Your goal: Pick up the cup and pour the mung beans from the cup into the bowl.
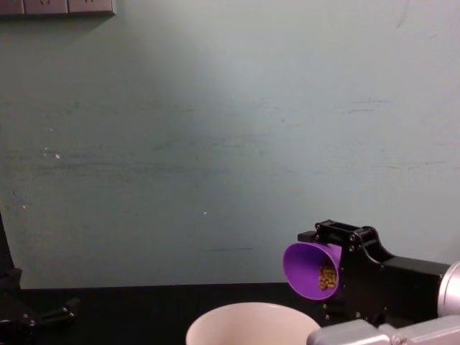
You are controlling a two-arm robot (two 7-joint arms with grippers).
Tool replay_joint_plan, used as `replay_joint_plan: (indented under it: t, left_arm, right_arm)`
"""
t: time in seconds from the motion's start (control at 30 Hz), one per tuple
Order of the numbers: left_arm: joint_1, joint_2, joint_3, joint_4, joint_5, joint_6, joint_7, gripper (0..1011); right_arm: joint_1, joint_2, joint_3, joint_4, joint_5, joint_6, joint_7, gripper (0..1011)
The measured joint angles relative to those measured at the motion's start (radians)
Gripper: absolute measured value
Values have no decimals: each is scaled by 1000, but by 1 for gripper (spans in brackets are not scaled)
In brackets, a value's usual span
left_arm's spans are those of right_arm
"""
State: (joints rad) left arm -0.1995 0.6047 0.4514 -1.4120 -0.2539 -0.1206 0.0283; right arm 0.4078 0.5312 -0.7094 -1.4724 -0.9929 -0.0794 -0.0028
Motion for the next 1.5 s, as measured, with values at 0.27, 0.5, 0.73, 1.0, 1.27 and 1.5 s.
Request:
replay_joint_plan:
  t: [0.27, 0.5, 0.73, 1.0, 1.27, 1.5]
  left_arm:
    - [0, 0, 0, 0, 0, 0, 0, 1000]
    - [0, 0, 0, 0, 0, 0, 0, 1000]
    - [0, 0, 0, 0, 0, 0, 0, 1000]
    - [0, 0, 0, 0, 0, 0, 0, 1000]
    - [0, 0, 0, 0, 0, 0, 0, 1000]
    - [0, 0, 0, 0, 0, 0, 0, 1000]
  right_arm:
    - [1, 3, -19, -6, -91, 16, -25, 731]
    - [4, 6, -34, -5, -133, 22, -39, 731]
    - [9, 10, -55, -3, -177, 31, -55, 731]
    - [15, 15, -69, 0, -206, 40, -70, 731]
    - [20, 21, -88, 3, -245, 54, -95, 731]
    - [24, 25, -102, 6, -273, 66, -111, 731]
